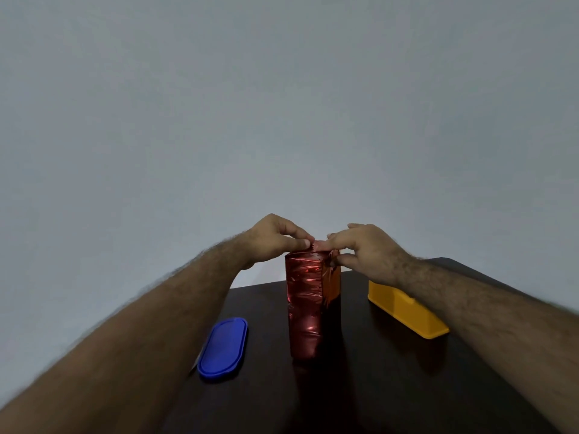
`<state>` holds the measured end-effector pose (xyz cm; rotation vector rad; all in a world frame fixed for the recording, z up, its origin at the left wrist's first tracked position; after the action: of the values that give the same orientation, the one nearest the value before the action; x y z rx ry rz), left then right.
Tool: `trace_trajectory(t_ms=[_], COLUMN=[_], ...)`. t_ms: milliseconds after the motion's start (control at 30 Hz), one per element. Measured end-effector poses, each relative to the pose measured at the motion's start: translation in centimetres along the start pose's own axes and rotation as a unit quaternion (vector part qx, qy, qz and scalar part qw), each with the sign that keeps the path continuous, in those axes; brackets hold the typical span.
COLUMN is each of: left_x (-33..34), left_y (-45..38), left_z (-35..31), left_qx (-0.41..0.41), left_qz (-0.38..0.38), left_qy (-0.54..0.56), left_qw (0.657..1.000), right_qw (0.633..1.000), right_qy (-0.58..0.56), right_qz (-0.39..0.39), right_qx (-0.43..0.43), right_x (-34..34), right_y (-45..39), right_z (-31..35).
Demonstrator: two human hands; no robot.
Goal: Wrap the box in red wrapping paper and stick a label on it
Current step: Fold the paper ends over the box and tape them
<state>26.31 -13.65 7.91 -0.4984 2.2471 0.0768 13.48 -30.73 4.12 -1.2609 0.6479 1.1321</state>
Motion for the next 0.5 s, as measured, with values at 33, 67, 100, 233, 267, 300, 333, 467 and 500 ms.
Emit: trace_trajectory(t_ms=[33, 67, 100, 233, 267, 300, 333, 467, 500], left_x=[0.2, 0.3, 0.5, 1.4, 1.5, 1.5, 1.4, 1.2, 1.2], left_y=[-0.1, -0.2, -0.4, -0.7, -0.7, -0.5, -0.3, 0.6, 0.9], left_z=[-0.2, -0.4, -0.5, -0.2, -0.1, 0.0, 0.0, 0.2, 0.3], left_qx=[0.002, 0.005, 0.009, 0.007, 0.005, 0.005, 0.007, 0.014, 0.009], left_qz=[0.004, 0.003, 0.003, 0.018, 0.018, 0.012, 0.0, -0.035, -0.037], left_qy=[0.002, 0.003, 0.003, 0.022, 0.023, 0.018, 0.009, -0.013, -0.011], left_qw=[1.0, 1.0, 1.0, 1.0, 1.0, 1.0, 1.0, 0.999, 0.999], right_qw=[1.0, 1.0, 1.0, 0.999, 0.998, 0.998, 0.998, 0.995, 0.994], right_qy=[-0.01, -0.019, -0.027, -0.036, -0.031, -0.03, -0.034, -0.081, -0.096], right_qz=[-0.004, -0.006, -0.01, -0.038, -0.045, -0.047, -0.047, -0.052, -0.058], right_qx=[-0.001, -0.001, -0.004, -0.012, -0.011, -0.009, -0.01, -0.008, -0.002], right_x=[0.0, 0.0, -0.1, -0.5, -0.6, -0.7, -0.7, -0.1, 0.0], right_y=[0.1, 0.2, 0.3, 0.6, 0.6, 0.7, 0.7, 0.5, 0.4], right_z=[-0.1, -0.2, -0.1, -0.2, -0.1, 0.0, 0.1, 0.1, 0.1])
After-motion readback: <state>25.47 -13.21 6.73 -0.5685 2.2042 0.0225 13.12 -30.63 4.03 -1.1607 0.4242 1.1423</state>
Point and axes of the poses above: each hand's wrist, its own y-axis away from the middle knuckle, its own x-axis out of the palm, z = x × y, the point moved 5 cm from there along -y, towards the middle knuckle, and after that the axes turned 14 degrees about z, right-handed, at the moved point
